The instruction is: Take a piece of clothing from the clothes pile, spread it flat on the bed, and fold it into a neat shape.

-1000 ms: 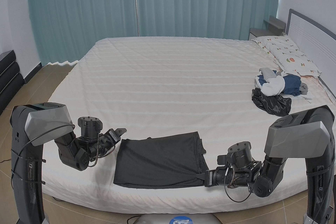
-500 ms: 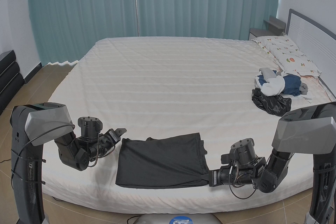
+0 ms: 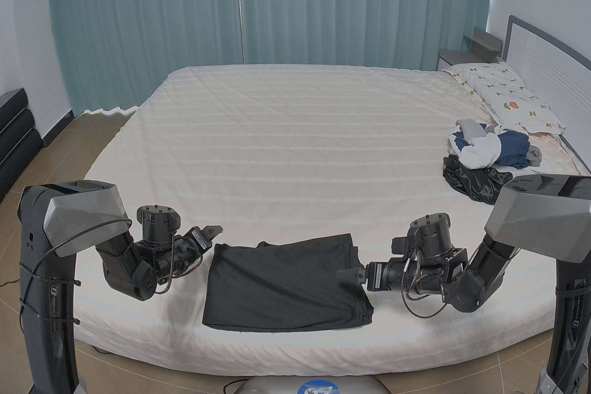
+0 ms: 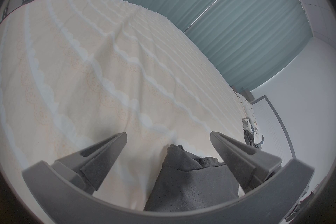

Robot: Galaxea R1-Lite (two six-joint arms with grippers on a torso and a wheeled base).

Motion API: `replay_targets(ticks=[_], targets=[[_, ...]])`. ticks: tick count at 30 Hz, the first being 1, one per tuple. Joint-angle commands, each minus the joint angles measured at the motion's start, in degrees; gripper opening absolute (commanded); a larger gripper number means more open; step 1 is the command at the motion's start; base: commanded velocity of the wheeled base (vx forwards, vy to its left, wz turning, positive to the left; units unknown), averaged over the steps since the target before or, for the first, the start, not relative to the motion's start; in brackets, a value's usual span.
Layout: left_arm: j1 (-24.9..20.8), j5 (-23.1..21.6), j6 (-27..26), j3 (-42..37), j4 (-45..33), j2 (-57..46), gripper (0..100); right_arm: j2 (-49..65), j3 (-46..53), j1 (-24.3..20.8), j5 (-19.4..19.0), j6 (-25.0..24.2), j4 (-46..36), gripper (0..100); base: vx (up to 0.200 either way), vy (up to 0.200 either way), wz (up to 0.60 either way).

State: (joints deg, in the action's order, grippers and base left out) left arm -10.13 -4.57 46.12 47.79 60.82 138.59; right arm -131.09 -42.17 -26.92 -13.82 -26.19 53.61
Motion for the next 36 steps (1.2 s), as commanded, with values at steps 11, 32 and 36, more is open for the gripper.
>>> replay_targets(ticks=[11, 32, 36], targets=[[0.0, 0.1, 0.0, -0.2, 0.2, 0.1, 100, -13.2, -25.7, 1.8, 4.7, -5.3, -7.0, 100, 0.000, 0.000, 0.00], [-0.1, 0.1, 0.0, -0.2, 0.2, 0.1, 100, -18.2, -35.4, 3.3, 8.1, -5.6, -9.6, 0, 0.000, 0.000, 0.00], [-0.1, 0.1, 0.0, -0.2, 0.2, 0.1, 100, -18.6, -36.2, 3.5, 9.1, -8.1, -9.5, 0, 0.000, 0.000, 0.00]])
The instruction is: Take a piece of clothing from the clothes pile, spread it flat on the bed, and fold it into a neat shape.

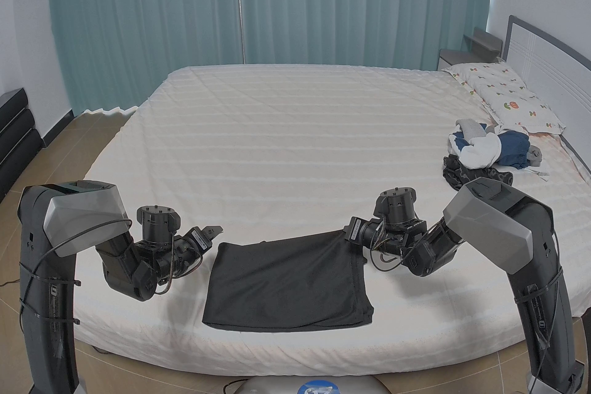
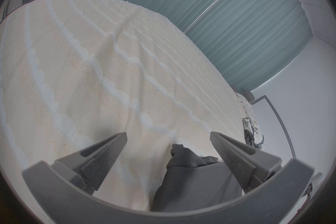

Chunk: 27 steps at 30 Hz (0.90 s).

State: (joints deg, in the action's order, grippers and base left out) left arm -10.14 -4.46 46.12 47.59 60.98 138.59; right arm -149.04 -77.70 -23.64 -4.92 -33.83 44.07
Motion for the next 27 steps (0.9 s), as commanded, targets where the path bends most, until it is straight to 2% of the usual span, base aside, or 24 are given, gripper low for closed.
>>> replay_targets(ticks=[1, 7, 8, 14, 21, 27], targets=[[-0.1, 0.0, 0.0, 0.0, 0.0, 0.1, 100, -0.6, -0.7, 0.3, 0.2, -0.4, 0.1, 0, 0.000, 0.000, 0.00], [-0.1, 0.0, 0.0, 0.0, 0.0, 0.1, 100, -0.8, -0.7, 0.2, 0.3, -0.5, 0.0, 0, 0.000, 0.000, 0.00], [0.0, 0.0, 0.0, 0.0, 0.0, 0.1, 100, -0.8, -0.6, 0.2, 0.3, -0.5, 0.1, 100, 0.000, 0.000, 0.00], [0.0, 0.0, 0.0, -0.1, 0.0, 0.0, 100, 0.9, 2.1, 1.4, 0.5, -1.1, 0.9, 100, 0.000, 0.000, 0.00], [1.7, 0.0, 1.9, -1.7, 0.1, -0.9, 100, 11.7, 18.8, 3.6, 0.4, -2.3, 9.7, 100, 0.000, 0.000, 0.00], [4.0, -0.3, 1.5, -5.8, 0.3, -8.5, 100, 23.0, 34.6, 5.9, 0.4, -2.3, 14.8, 100, 0.000, 0.000, 0.00]])
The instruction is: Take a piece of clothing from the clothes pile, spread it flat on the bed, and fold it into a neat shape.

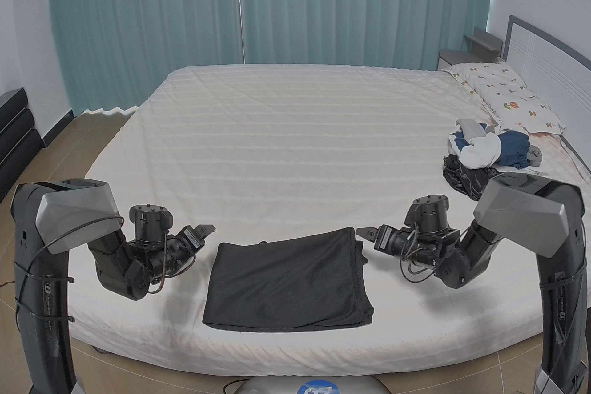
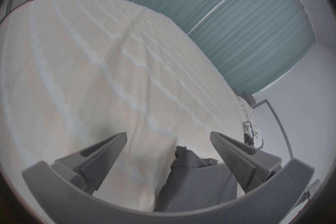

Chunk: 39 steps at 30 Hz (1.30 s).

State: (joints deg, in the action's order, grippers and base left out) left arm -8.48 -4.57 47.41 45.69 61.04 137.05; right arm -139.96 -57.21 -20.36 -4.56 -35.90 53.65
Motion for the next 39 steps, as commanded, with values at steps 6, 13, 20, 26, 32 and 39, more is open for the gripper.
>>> replay_targets(ticks=[6, 13, 20, 26, 32, 39], targets=[[2.1, -0.1, -3.3, -10.0, 0.2, -16.0, 100, 27.0, 28.1, 4.4, 0.2, 0.7, 8.7, 100, 0.000, 0.000, 0.00], [2.1, 0.1, -7.7, -19.1, 0.0, -32.2, 100, 41.7, 38.8, 5.9, 0.2, 4.6, 9.5, 100, 0.000, 0.000, 0.00], [2.0, 3.1, -15.1, -25.7, -0.2, -44.8, 100, 51.7, 46.7, 8.1, 0.2, 10.1, 9.5, 100, 0.000, 0.000, 0.00], [2.0, 4.9, -18.7, -31.5, -0.4, -55.8, 100, 62.7, 53.4, 9.2, 0.2, 15.2, 9.3, 100, 0.000, 0.000, 0.00], [2.1, 5.0, -24.4, -38.1, -0.7, -67.3, 100, 77.2, 57.2, 11.7, 0.3, 19.7, 3.7, 100, 0.000, 0.000, 0.00], [2.2, 8.3, -29.1, -43.9, -1.2, -76.7, 100, 95.8, 57.2, 14.2, 0.2, 22.1, -14.7, 100, 0.000, 0.000, 0.00]])
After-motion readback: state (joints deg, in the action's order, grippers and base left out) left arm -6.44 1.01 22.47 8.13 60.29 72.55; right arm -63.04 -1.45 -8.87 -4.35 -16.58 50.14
